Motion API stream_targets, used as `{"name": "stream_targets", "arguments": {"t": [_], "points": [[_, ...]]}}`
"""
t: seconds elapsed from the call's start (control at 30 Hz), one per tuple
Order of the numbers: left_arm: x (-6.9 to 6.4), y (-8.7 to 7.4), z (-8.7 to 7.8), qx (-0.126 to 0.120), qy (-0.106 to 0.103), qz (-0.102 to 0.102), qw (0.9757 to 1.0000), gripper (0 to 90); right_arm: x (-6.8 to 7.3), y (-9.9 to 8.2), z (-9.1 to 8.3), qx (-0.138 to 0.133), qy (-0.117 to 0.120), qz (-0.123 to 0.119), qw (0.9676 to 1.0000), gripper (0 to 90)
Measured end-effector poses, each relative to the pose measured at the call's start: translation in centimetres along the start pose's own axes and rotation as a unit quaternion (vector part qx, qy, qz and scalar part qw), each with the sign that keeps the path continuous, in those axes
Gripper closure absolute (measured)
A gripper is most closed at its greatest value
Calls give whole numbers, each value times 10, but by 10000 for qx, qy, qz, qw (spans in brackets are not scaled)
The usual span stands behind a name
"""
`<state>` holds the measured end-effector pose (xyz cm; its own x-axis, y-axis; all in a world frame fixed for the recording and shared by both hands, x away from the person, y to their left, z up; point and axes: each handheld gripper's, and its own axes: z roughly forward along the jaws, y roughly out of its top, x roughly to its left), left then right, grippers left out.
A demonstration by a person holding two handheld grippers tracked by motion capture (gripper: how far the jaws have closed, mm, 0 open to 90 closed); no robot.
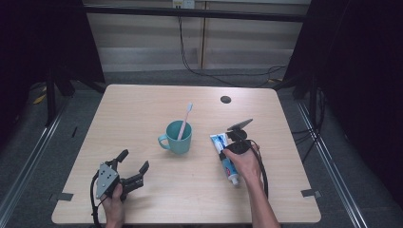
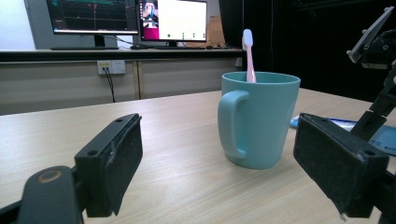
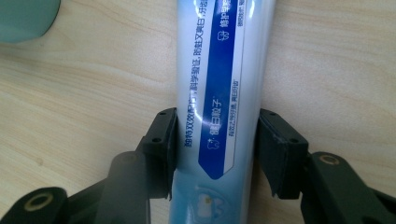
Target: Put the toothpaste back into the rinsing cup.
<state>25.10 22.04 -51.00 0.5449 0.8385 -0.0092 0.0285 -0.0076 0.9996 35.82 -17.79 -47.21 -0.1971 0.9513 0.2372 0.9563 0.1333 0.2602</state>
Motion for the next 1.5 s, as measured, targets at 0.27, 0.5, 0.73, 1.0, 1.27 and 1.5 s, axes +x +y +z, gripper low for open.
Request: {"name": "stream_targets", "arguments": {"t": [0.27, 0.5, 0.73, 1.0, 1.27, 1.5], "points": [[0, 0, 0, -3, 0, -6, 10000, 157, 7, 6, 2, 206, -216, -296, 9991, 495], [0, 0, 0, -7, -17, -8, 10000, 157, 2, 6, 1, 209, -116, -422, 9988, 604], [0, 0, 0, 1, -20, -9, 10000, 158, -6, 3, -5, 67, 225, -283, 9993, 713], [0, 0, 0, -2, -26, -7, 10000, 158, -11, -2, -9, -58, 375, -176, 9991, 727], [1, 0, 0, -14, -45, -13, 10000, 158, -13, -8, -21, -435, 464, -134, 9979, 727], [1, 0, 0, -15, -54, -10, 10000, 158, -14, -12, -34, -967, 646, -145, 9931, 728]]}}
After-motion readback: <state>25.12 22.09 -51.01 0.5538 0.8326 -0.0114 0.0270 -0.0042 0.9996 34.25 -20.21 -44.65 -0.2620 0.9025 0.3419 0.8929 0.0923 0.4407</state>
